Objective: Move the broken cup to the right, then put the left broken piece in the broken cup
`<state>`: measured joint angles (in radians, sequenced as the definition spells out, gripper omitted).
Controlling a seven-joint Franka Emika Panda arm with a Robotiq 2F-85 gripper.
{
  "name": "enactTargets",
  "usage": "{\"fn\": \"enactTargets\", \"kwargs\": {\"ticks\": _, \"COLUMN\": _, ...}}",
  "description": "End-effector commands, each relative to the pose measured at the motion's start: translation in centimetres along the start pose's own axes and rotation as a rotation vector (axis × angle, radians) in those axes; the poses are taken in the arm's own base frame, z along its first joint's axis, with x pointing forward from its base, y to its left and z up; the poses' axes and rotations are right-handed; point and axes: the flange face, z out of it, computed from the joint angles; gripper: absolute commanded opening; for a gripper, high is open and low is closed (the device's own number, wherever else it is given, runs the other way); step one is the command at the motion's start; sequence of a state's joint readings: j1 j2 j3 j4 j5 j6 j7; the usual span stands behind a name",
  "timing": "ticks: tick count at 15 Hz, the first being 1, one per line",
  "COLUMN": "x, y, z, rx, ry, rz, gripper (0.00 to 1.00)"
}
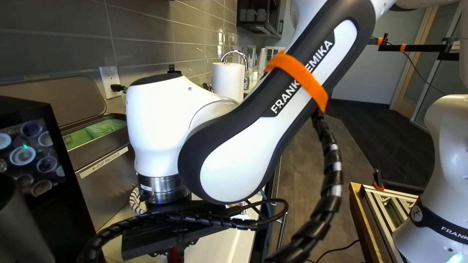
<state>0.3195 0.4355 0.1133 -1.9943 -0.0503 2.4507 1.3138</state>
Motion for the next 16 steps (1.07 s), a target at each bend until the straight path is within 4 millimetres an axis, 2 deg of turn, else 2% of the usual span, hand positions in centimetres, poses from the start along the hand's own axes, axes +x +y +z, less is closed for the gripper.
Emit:
{"fn": "enactTargets", "kwargs": {"ticks": 1, "x": 0.1, "y": 0.1, "z": -1.8, "rx": 0.028, "ry": -0.001, "rz": 0.029, "gripper": 0.05}}
{"fn": "enactTargets", "kwargs": {"ticks": 6, "x": 1.4, "y": 1.6, "z": -7.3, "rx": 0.099, "ry": 0.020, "rz": 0.030, "gripper": 0.05}}
{"fn": "enactTargets", "kwargs": {"ticks": 9, "x": 3.6, "y": 2.7, "z": -10.2, "rx": 0.164, "ry": 0.076, "rz": 0.075, "gripper": 0.05}}
{"fn": "enactTargets", "kwargs": {"ticks": 12, "x": 7.9, "y": 4.1, "z": -12.2, "rx": 0.220, "ry": 0.158, "rz": 0.164, "gripper": 0.05}}
{"fn": "enactTargets", "kwargs": {"ticks": 16, "x": 14.9, "y": 6.2, "z": -13.7, "rx": 0.223, "ry": 0.285, "rz": 0.261, "gripper": 0.05}}
